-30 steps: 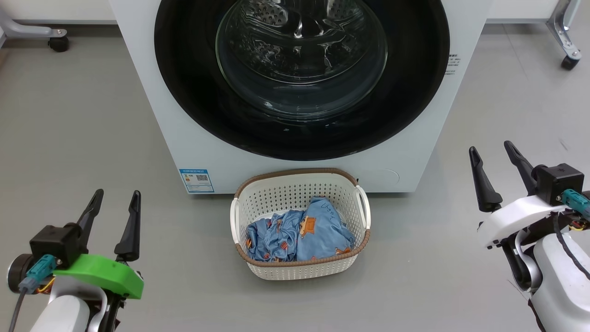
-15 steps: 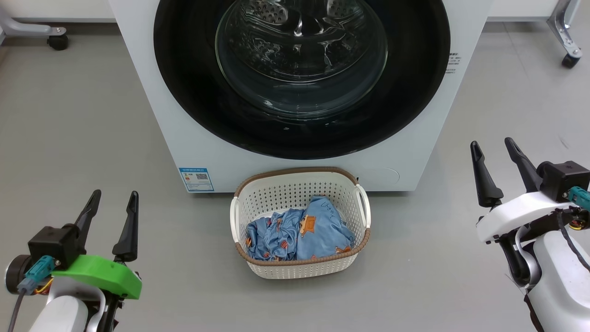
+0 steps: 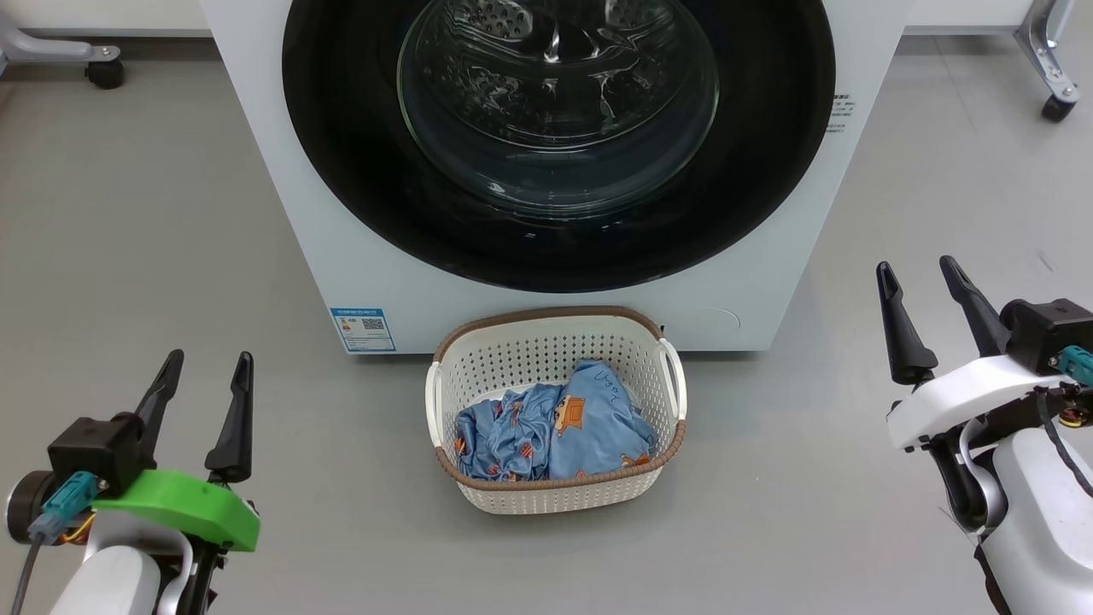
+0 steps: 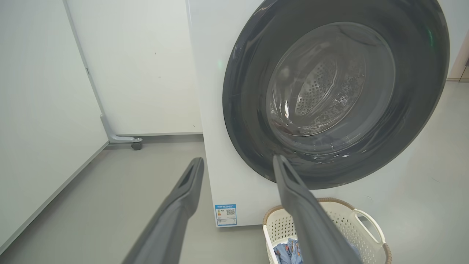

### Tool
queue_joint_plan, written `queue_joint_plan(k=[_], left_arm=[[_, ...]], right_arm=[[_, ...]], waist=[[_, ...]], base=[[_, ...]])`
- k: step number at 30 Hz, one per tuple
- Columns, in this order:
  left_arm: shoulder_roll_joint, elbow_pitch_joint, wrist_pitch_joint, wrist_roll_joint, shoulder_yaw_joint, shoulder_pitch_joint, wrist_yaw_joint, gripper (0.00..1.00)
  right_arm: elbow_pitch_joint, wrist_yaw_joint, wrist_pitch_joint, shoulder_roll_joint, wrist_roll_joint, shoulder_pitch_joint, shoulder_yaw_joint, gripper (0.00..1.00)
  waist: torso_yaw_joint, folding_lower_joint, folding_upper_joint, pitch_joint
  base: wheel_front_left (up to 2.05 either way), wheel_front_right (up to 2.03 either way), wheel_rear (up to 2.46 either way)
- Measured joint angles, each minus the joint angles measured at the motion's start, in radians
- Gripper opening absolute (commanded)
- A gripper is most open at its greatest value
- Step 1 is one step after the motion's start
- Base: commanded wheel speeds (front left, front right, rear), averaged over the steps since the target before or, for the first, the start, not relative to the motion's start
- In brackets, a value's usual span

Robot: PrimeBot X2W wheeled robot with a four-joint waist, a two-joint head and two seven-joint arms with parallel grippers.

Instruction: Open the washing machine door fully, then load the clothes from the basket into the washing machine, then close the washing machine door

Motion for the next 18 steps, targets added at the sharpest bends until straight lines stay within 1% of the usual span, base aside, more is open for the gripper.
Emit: queue_joint_plan(k=[18], left_arm=[[-0.002,0.007,0.0,0.0,0.005,-0.007,0.0,1.0]], right_arm=[[0.055,0.009,0.0,0.011,0.006,0.0,0.001,1.0]], waist=[[0.001,0.0,0.0,-0.009]], base=[[0.0,0.0,0.0]])
